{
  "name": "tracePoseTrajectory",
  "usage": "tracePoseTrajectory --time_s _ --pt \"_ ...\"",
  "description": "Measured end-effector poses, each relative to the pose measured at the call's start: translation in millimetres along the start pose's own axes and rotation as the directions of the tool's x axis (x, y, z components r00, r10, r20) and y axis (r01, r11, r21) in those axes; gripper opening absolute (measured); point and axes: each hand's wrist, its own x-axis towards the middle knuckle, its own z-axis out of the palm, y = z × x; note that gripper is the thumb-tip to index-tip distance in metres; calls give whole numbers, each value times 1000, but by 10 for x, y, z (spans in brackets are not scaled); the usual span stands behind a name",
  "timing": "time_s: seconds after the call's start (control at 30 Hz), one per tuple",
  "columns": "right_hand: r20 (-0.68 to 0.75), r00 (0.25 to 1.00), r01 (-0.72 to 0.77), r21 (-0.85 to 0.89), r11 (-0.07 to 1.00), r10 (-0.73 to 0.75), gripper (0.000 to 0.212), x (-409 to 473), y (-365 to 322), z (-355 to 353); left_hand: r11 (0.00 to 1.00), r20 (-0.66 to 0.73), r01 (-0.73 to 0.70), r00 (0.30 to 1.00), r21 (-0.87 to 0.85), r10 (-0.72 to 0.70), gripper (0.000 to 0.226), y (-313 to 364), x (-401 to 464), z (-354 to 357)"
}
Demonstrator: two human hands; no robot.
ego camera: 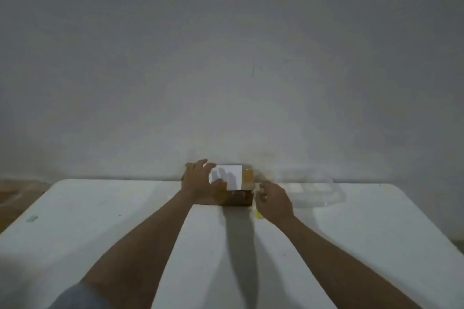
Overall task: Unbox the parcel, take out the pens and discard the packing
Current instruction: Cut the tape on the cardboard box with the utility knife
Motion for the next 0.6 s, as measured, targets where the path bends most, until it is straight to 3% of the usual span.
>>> tracePoseTrajectory --time_s 0.1,0.2,0.33,0.47,0.6 --pt "-4 991 -136 -41 990 136 32 -64 144 246 998 -16 -26 1000 58 27 92 -194 41 284" --pt "-42 965 -260 -47 964 258 33 -127 221 442 995 60 59 996 82 -64 77 -234 -10 449" --pt "-150 954 -279 -134 951 259 33 -95 254 637 997 -17 64 998 46 -63 84 -220 -73 579" --pt "-208 916 -366 -84 927 342 25 -40 221 696 998 -56 65 996 19 -64 83 -278 -74 658" --pt "-136 888 -440 22 898 438 27 -21 169 644 999 -88 50 995 2 -49 80 -298 -67 693"
